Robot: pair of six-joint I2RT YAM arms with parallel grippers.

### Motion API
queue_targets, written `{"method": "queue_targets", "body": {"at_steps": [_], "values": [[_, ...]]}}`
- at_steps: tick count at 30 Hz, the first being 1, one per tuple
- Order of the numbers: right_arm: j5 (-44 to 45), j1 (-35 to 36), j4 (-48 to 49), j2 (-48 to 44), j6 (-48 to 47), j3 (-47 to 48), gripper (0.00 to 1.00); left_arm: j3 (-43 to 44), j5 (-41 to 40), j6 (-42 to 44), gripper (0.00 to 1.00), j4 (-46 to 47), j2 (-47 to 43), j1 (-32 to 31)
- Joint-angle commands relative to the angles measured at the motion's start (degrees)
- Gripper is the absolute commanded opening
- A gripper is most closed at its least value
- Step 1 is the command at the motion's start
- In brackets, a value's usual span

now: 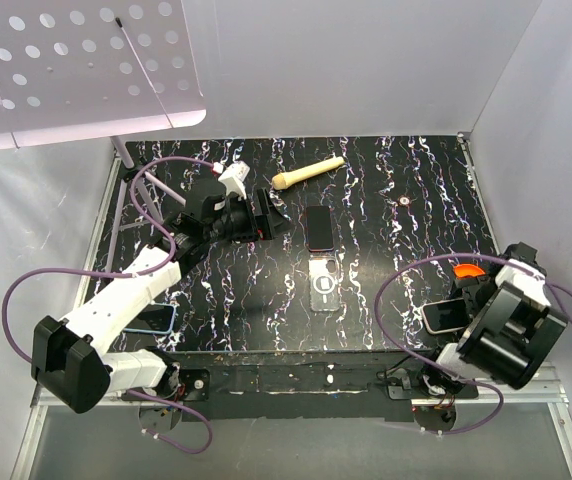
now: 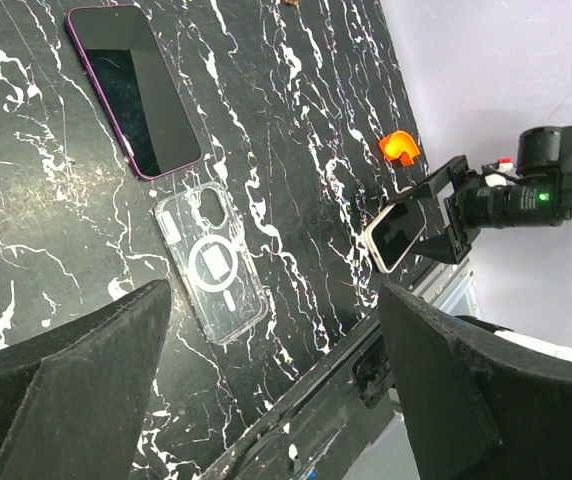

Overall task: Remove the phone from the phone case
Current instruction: Pick up the phone at the corner of the board.

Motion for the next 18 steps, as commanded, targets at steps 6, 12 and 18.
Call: {"method": "queue_targets", "body": {"at_steps": [6, 12, 18], "values": [[2.9, 5.2, -1.5, 11.0, 2.3, 3.6, 0.86, -0.4, 1.3, -0.7, 0.84, 1.9, 0.2, -0.4], [4.1, 5.3, -1.6, 9.9, 2.1, 2.9, 0.69, 0.4, 1.5, -0.7, 0.85, 1.7, 0.3, -0.4], [3.4, 5.3, -3.2, 2.0, 2.5, 1.4, 0.38, 0.5, 1.8, -1.0, 0.84, 1.5, 0.5, -0.4]]}}
